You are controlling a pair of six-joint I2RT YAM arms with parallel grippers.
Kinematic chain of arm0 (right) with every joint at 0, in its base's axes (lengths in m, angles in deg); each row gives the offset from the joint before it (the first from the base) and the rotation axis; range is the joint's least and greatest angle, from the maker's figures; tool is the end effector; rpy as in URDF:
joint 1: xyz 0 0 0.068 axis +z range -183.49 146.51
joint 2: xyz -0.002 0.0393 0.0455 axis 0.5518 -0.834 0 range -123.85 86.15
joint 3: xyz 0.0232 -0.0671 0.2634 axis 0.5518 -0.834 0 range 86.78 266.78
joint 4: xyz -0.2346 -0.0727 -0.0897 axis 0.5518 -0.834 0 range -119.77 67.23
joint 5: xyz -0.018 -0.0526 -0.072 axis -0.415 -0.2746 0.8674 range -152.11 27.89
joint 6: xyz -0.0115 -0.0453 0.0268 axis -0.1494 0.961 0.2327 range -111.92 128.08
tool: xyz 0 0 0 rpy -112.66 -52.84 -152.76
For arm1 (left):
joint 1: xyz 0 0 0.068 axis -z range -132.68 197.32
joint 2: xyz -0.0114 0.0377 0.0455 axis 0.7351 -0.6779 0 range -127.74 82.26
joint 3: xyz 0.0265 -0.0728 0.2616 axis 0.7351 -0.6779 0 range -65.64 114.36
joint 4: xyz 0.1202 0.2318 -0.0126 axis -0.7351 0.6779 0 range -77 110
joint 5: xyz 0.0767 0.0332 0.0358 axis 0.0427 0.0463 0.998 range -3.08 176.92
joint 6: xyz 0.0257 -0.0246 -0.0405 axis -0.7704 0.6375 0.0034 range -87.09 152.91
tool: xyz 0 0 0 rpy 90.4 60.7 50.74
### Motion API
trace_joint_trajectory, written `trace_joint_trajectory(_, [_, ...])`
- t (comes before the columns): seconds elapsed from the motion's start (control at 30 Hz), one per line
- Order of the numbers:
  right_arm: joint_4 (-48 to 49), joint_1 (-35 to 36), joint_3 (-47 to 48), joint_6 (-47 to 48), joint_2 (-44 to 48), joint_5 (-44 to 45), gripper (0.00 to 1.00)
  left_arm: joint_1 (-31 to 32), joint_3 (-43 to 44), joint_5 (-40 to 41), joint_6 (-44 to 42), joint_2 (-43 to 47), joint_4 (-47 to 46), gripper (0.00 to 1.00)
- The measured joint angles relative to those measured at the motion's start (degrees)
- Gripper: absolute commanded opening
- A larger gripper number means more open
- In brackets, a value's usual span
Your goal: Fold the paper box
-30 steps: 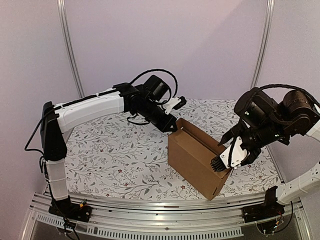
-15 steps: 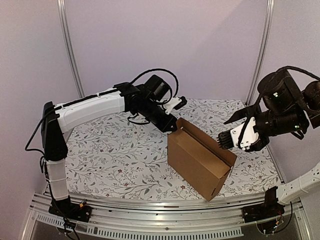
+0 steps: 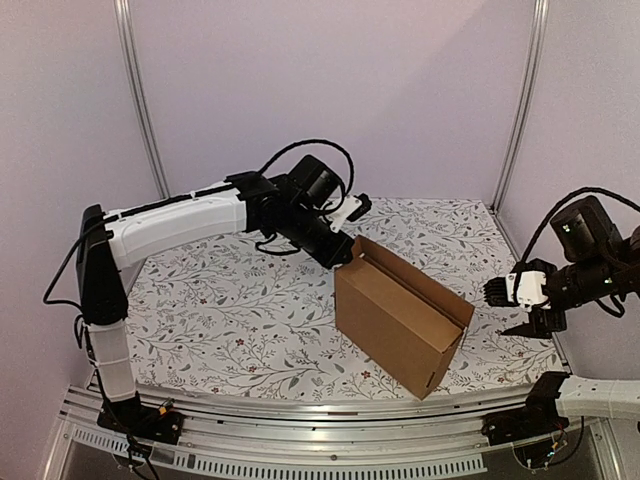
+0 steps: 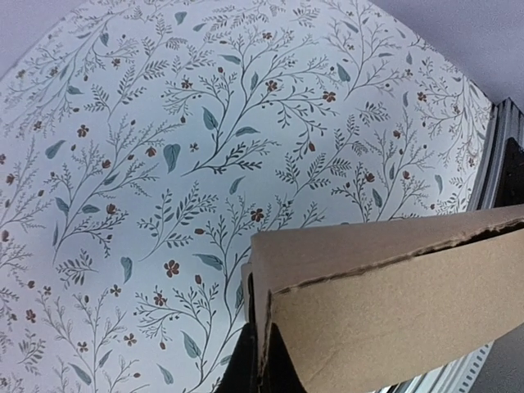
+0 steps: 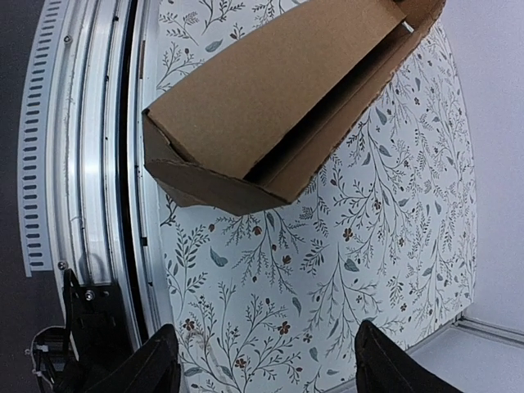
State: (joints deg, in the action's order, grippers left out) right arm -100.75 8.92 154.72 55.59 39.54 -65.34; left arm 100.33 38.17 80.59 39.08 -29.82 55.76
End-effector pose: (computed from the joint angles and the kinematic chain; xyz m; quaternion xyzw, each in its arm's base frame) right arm 0.0765 0.0726 0.3589 -0.6823 0.6719 0.0142 0.2877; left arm 0.2611 -0.3532 0.2973 0.3910 0.8564 -0.2098 0.2640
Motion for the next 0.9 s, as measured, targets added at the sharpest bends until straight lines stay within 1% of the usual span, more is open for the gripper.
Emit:
trace_joint_trajectory(0.13, [0.26,-2.47,-0.5,0.02,0.11,-4.72,0.74,0.92,-2.69,3.74,1.42,1.62,-1.81,0.0])
trace_joint_trajectory(0.3, [0.61,-3.34,-5.05,0.5,-0.55,-7.74,0.75,1.95,-6.32,8.07,3.37,3.87,-4.11,0.0])
trace_joint_trajectory(0.47, [1.57,-3.48,-8.02,-0.37,-2.86,-9.81,0.77,2.1,-7.67,11.78,4.02,5.11,-3.96,0.0])
trace_joint_trajectory(0.73, [10.01,-3.93,-12.15,-3.3,-8.7,-14.29,0.78,1.38,-8.7,14.69,5.14,5.88,-3.67,0.0])
trace_joint_trajectory(0.9, [15.21,-7.48,-12.7,-3.67,-13.31,-18.18,0.78,0.15,-11.23,15.82,6.19,8.0,-3.91,0.0])
